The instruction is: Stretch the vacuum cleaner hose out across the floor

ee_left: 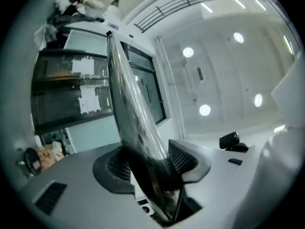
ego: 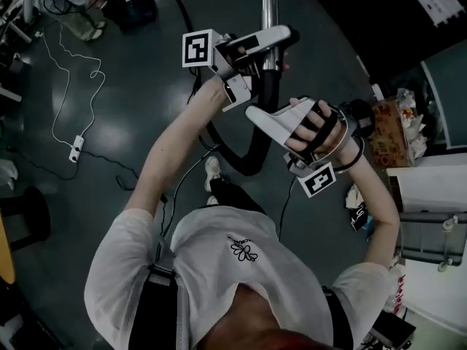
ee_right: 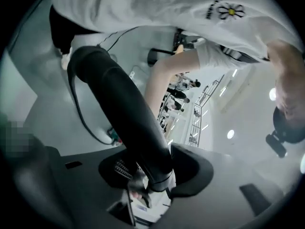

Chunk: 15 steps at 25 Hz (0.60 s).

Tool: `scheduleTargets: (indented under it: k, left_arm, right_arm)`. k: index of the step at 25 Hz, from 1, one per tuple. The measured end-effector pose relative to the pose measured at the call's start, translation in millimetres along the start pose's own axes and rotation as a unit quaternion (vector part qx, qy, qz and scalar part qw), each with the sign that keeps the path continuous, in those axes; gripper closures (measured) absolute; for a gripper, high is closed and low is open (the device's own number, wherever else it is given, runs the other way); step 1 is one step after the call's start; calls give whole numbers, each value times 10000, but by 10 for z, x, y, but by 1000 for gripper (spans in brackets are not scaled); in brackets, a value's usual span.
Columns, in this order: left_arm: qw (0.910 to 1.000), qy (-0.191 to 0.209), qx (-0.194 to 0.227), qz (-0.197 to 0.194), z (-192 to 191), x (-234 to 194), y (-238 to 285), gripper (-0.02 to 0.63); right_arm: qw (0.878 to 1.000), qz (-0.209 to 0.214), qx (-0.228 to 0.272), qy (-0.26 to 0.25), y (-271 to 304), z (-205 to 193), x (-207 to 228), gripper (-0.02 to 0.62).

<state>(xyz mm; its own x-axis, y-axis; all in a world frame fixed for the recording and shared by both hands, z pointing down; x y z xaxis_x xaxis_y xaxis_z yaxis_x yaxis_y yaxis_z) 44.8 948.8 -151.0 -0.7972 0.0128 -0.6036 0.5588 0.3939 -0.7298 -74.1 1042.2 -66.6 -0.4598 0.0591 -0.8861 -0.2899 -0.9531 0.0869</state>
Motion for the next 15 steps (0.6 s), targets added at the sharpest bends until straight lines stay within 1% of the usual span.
scheduleTargets:
  k: [2, 3, 4, 5, 6, 7, 8, 9, 10, 11, 12, 13, 14, 15]
  left_arm:
    - [9968, 671, -88, 436, -204, 276, 31, 401]
    - [9937, 948, -126, 588, -314, 418, 64, 414]
    - [9904, 1184, -149, 699, -423, 561, 101, 422]
    - [9868, 1398, -153, 804, -516, 699, 132, 431]
    - [9825, 1609, -144, 922, -587, 830, 155, 440]
    - [9773, 1834, -139, 1054, -645, 952, 176, 447]
    - [9708, 2077, -154, 1188, -707, 1060, 204, 455]
    - [9633, 2333, -207, 1313, -788, 1149, 244, 461]
    - [9546, 2596, -310, 1426, -897, 1216, 297, 467]
    - [9445, 2861, -467, 1546, -1032, 1258, 358, 472]
    - [9330, 3112, -652, 1685, -1183, 1276, 417, 474]
    - [9219, 3326, -814, 1814, -1331, 1282, 474, 474]
    - [9134, 3492, -913, 1883, -1467, 1290, 536, 474]
    - [9086, 3609, -959, 1872, -1587, 1301, 605, 476]
  right_arm:
    - [9977, -127, -479, -464, -298, 65, 11, 406]
    - [9958, -185, -730, -512, -477, 43, 34, 393]
    - [9938, -246, -1022, -374, -675, -31, 89, 391]
    - [9899, -328, -1381, -53, -882, -163, 190, 391]
    - [9817, -458, -1799, 423, -1082, -343, 335, 391]
    - [9672, -647, -2225, 1042, -1263, -545, 496, 391]
    - [9450, -861, -2564, 1837, -1417, -726, 644, 391]
    - [9141, -1034, -2699, 2844, -1525, -847, 763, 391]
    - [8729, -1111, -2538, 4017, -1574, -879, 855, 391]
    - [8209, -1031, -2116, 5203, -1572, -823, 919, 391]
    - [7620, -793, -1555, 6236, -1548, -711, 956, 391]
    - [7024, -540, -943, 7035, -1528, -582, 982, 391]
    - [6501, -397, -367, 7579, -1533, -472, 1008, 391]
    - [6134, -370, 75, 7889, -1584, -402, 1025, 393]
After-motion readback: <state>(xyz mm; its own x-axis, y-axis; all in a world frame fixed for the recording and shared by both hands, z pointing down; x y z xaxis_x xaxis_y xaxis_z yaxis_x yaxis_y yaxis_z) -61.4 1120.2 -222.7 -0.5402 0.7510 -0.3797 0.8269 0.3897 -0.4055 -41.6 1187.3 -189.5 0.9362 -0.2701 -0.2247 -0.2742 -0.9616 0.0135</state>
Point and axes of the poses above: the fingertips, and each gripper's own axes: y forward along the fingers, x to its right, z out of its top, the point moved 2 cm from there along -y, backward along the fingers, and after that the axes turned 1 degree about x, right-handed, at the moved point
